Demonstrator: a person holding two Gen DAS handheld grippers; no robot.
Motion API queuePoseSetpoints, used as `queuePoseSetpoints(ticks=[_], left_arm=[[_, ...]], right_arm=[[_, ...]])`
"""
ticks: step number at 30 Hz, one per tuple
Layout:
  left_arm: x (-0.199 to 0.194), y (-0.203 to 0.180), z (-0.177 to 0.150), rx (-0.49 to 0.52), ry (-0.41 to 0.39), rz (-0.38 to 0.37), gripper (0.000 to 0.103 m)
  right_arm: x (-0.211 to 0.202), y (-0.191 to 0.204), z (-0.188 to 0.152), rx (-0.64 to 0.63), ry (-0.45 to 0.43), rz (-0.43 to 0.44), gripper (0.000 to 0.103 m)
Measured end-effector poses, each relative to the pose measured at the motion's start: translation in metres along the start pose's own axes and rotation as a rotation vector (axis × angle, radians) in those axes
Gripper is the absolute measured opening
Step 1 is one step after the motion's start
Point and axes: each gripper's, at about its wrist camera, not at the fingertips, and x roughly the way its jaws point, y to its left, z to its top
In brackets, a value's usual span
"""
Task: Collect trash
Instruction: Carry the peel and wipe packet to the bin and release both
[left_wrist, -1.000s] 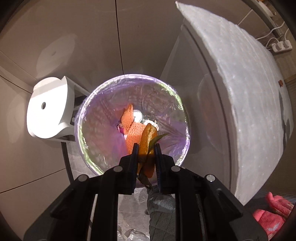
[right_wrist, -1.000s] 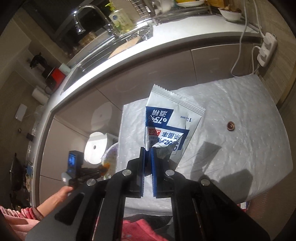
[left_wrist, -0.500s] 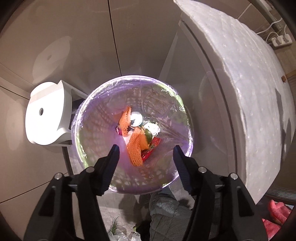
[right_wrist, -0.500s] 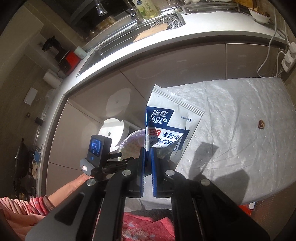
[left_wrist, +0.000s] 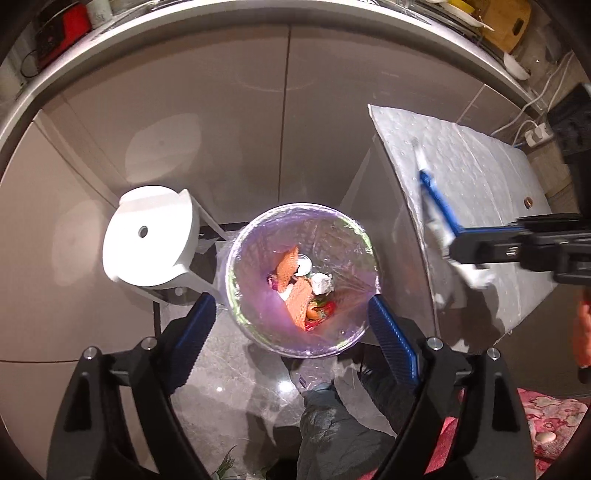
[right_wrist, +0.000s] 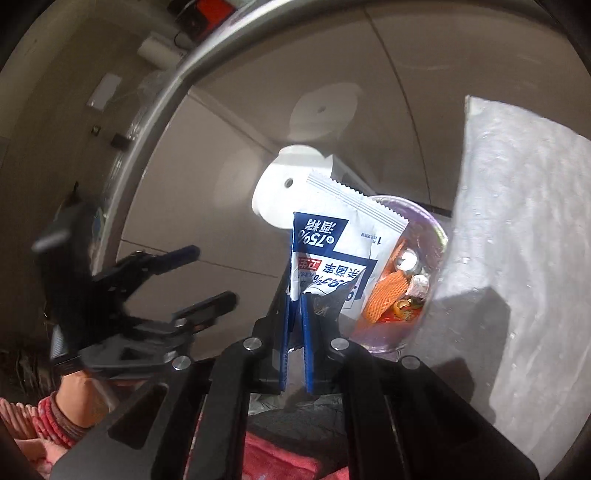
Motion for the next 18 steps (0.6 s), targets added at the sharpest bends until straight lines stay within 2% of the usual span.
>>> queuePoseSetpoints(ticks=[6,10,12,15,17,18], left_arm=[[-0.022,0.022,-0.014,-0.074,-0.006,0.078,0.081],[-0.027,0.027,-0.018,-0.097,0.001,0.094,0.081],[-0.027,0.025,-0.018,-0.092,0.003,0.099,0.081],[-0.025,0.018,-0.013,-0.071,0.004,0.097,0.081],[-0.025,0.010,-0.007,-0.056,-0.001,0.086,0.081],[-0.025,0.004,-0.003,-0.045,-0.006,0.078,0.081]], right_arm=[[0.093,0.003,0.018,-0.051,0.149,-0.059,0.010],[0.119,0.004,0.020,-0.071,0.185,-0.089,0.026],[0.117,0.002,0.020,-0.056,0.182,-0.085,0.045],[0.091,-0.009,0.019,-0.041,0.151,-0.071,0.046],[0.060,-0.018,0.017,-0.015,0.092,-0.059,0.047],[0.038,-0.024,0.014,-0.005,0.047,-0.063,0.052]])
